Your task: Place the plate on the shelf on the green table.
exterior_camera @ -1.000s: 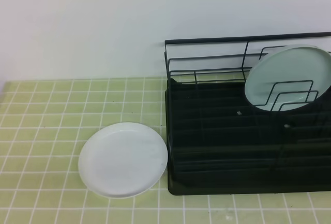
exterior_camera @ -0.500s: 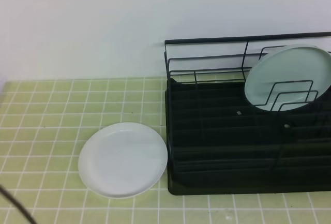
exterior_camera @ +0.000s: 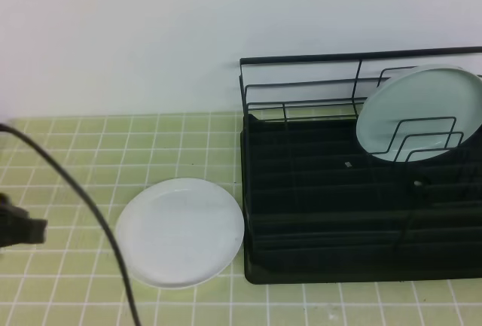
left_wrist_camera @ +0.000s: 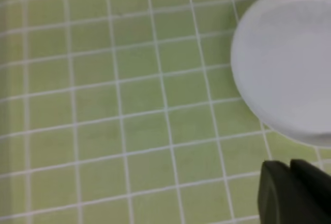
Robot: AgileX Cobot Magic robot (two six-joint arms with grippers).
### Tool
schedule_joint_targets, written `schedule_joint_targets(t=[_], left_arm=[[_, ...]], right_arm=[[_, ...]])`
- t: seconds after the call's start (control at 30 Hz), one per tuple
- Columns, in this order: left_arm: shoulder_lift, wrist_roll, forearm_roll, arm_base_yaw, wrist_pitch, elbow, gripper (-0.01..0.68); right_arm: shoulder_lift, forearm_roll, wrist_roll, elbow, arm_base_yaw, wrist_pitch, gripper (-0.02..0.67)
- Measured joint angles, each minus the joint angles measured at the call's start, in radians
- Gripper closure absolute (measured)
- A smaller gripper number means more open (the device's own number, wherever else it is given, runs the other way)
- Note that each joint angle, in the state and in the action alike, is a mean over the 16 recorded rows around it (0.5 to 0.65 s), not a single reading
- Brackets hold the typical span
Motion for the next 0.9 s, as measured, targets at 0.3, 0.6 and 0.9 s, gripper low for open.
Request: schedule_joint_targets(t=[0.3, 0.6, 0.9], left_arm=[[0.278, 0.113, -0.159, 0.001, 0.007, -0.083, 0.345], [0.507, 0.141, -0.229, 0.0, -0.026, -0.162, 0.202], [0.658, 0.152, -0.255, -0.003, -0.09, -0.215, 0.202]], right_arm=[[0.0, 0.0, 0.0, 0.0, 0.0, 0.0, 0.652], [0.0, 0.0, 0.0, 0.0, 0.0, -0.005, 0.652], [0.0, -0.002, 0.0, 0.0, 0.0, -0.007, 0.652]])
